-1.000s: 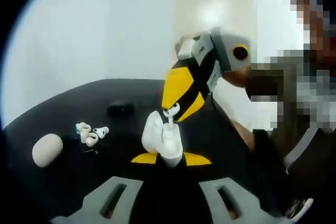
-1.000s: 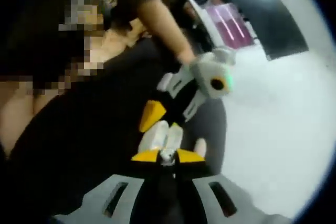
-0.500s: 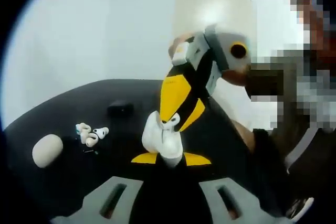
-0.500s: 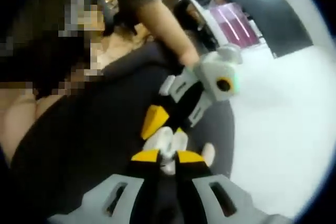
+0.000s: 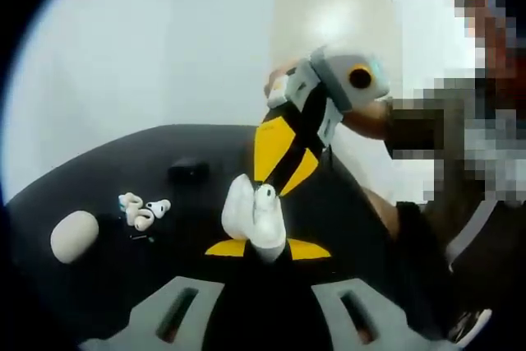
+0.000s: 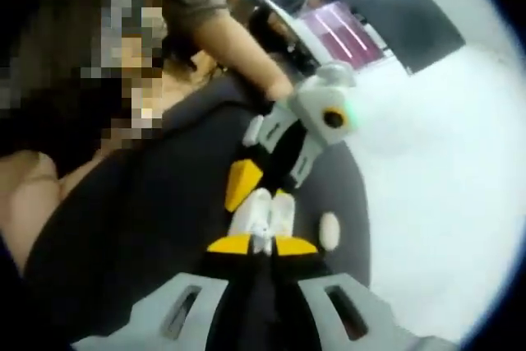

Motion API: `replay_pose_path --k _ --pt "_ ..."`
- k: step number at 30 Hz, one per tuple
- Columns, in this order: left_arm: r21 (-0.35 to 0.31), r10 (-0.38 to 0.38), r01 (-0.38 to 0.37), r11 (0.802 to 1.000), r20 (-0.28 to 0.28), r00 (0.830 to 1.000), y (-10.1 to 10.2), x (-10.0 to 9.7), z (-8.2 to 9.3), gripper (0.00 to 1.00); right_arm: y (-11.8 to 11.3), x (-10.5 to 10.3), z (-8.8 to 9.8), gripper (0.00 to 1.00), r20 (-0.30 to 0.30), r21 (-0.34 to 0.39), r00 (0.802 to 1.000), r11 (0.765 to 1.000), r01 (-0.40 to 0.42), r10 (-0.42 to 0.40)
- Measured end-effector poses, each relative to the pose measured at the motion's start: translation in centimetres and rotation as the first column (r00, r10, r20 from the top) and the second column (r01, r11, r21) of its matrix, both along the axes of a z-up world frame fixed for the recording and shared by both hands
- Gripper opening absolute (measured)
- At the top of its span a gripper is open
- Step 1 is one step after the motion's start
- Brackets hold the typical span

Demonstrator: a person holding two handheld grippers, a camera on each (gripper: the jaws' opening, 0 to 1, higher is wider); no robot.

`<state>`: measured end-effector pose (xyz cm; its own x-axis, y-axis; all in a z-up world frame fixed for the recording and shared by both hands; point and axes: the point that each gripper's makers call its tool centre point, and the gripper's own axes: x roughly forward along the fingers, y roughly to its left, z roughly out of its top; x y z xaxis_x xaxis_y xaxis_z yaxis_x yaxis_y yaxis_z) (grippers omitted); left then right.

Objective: Pick up three earphones and place each one into its charging case using tactile feedback, ensure that each earphone is properly inserted and securely positioned inside the case.

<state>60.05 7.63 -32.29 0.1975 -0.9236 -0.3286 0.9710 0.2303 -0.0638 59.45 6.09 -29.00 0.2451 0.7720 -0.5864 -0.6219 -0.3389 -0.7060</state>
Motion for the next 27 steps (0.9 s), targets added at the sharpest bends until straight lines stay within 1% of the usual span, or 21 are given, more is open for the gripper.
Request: replay_pose_path --k 3,4,5,6,7,8,9,10,11,12,13,15,16,17,18,19,21,23,27 --pt "0.0 -0.001 0.001 1.0 0.001 1.0 0.0 -0.1 0.0 0.13 -0.2 0.2 0.1 0.1 -0.003 0.005 1.0 1.0 0.01 -0.01" --pt "0.0 -0.001 0.001 1.0 0.001 1.0 0.0 -0.1 0.0 0.13 -0.3 0.1 0.2 0.1 -0.021 0.014 1.0 1.0 0.014 -0.014" --pt "0.0 -0.001 0.001 1.0 0.002 1.0 0.0 -0.1 0.0 0.13 -0.1 -0.2 0.6 0.1 -0.066 0.056 0.998 0.998 0.015 -0.011" --pt "0.0 -0.001 0.001 1.0 0.002 1.0 0.0 -0.1 0.0 0.13 0.1 -0.3 1.2 0.1 -0.125 0.111 0.992 0.993 0.028 -0.014" --pt "0.0 -0.001 0.001 1.0 0.001 1.0 0.1 0.0 0.0 0.13 0.2 -0.3 1.9 0.1 -0.186 0.161 0.982 0.986 0.051 -0.02" --pt "0.0 -0.001 0.001 1.0 0.002 1.0 0.1 0.0 0.0 0.13 0.2 0.3 2.7 0.1 -0.233 0.205 0.972 0.975 0.086 -0.036" --pt "0.0 -0.001 0.001 1.0 0.002 1.0 0.1 0.0 0.0 0.13 0.1 1.2 3.5 0.1 -0.275 0.253 0.959 0.957 0.14 -0.068" --pt "-0.001 -0.001 0.001 1.0 0.002 1.0 0.1 0.0 0.0 0.13 -0.1 2.4 4.0 0.1 -0.305 0.285 0.946 0.938 0.198 -0.107" --pt "-0.001 -0.001 0.001 1.0 0.001 1.0 0.1 0.0 0.0 0.13 -0.3 4.2 4.3 0.1 -0.359 0.313 0.917 0.903 0.294 -0.174" --pt "0.0 -0.001 0.001 1.0 0.002 1.0 0.1 0.0 0.0 0.13 -0.6 5.6 4.1 0.11 -0.406 0.31 0.885 0.877 0.367 -0.227" --pt "-0.001 -0.001 0.001 1.0 0.002 1.0 0.1 0.0 0.0 0.13 -0.9 6.4 3.9 0.11 -0.436 0.302 0.861 0.859 0.414 -0.262" --pt "-0.001 -0.001 0.001 1.0 0.002 1.0 0.1 0.1 0.0 0.13 -1.2 8.3 2.9 0.12 -0.509 0.268 0.795 0.817 0.51 -0.329" --pt "-0.001 -0.001 0.001 1.0 0.004 1.0 0.2 0.1 0.0 0.13 -1.2 8.9 2.4 0.13 -0.538 0.261 0.768 0.798 0.543 -0.346" --pt "-0.001 -0.001 0.001 1.0 0.004 1.0 0.2 0.1 0.0 0.13 -1.0 9.1 1.8 0.15 -0.557 0.248 0.755 0.8 0.547 -0.345" --pt "-0.001 -0.001 0.001 1.0 0.004 1.0 0.2 0.1 0.0 0.13 -0.4 8.8 1.2 0.16 -0.588 0.24 0.742 0.806 0.541 -0.323" --pt "-0.001 -0.002 0.002 1.0 0.005 1.0 0.2 0.1 -0.1 0.13 -0.1 8.8 0.7 0.17 -0.604 0.233 0.729 0.804 0.547 -0.322" --pt "-0.001 -0.002 0.002 1.0 0.005 1.0 0.2 0.1 -0.1 0.13 0.5 9.0 0.0 0.17 -0.603 0.228 0.729 0.805 0.548 -0.325" --pt "-0.001 -0.003 0.003 1.0 0.005 1.0 0.2 0.1 -0.1 0.13 0.8 9.3 -0.6 0.18 -0.588 0.212 0.734 0.811 0.546 -0.341" --pt "-0.001 -0.003 0.003 1.0 0.006 1.0 0.1 0.1 -0.1 0.13 1.3 10.3 -1.7 0.2 -0.584 0.186 0.723 0.807 0.561 -0.368"
